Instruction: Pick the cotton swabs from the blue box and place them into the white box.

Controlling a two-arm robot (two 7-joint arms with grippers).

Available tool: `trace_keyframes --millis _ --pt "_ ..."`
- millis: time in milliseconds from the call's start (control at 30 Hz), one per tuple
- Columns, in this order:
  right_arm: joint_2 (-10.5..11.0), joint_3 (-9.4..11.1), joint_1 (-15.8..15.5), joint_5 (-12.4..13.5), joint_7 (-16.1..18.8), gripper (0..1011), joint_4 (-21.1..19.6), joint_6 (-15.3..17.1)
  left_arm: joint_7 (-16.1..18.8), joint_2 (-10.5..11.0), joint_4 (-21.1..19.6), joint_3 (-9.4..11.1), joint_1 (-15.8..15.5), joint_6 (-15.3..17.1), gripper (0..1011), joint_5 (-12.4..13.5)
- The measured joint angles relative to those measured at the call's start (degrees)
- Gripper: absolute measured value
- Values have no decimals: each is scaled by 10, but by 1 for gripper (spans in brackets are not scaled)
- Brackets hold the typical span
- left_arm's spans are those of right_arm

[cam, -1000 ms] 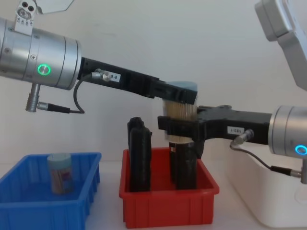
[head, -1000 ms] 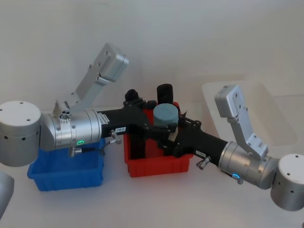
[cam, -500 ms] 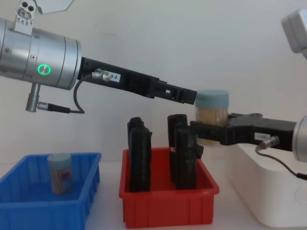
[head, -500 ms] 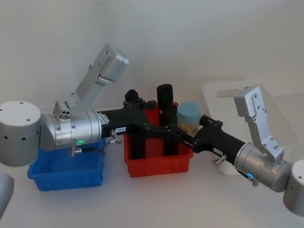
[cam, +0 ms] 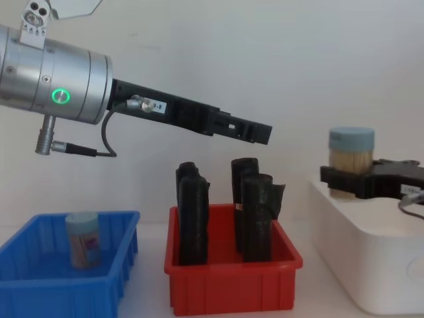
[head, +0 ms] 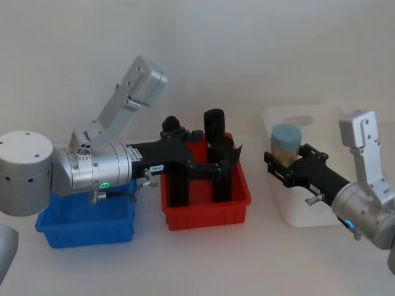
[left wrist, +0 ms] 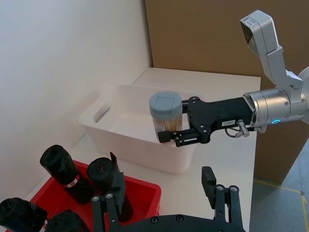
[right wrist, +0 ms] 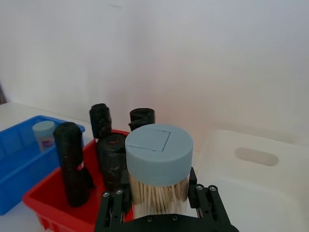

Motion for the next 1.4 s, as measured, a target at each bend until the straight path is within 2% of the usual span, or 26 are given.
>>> trace_keyframes --millis 300,567,767,1033,1400 --pt "7 16 0 7 -64 641 11 2 0 0 0 0 0 0 1003 0" --pt "7 29 18 11 -117 641 38 28 0 0 0 0 0 0 1003 0" --pt "2 34 42 11 -137 641 74 58 0 0 0 0 0 0 1003 0" --pt "-5 35 71 4 -145 642 117 79 0 0 0 0 0 0 1003 0" --pt "-10 36 89 -5 -147 946 145 84 0 0 0 0 0 0 1003 0"
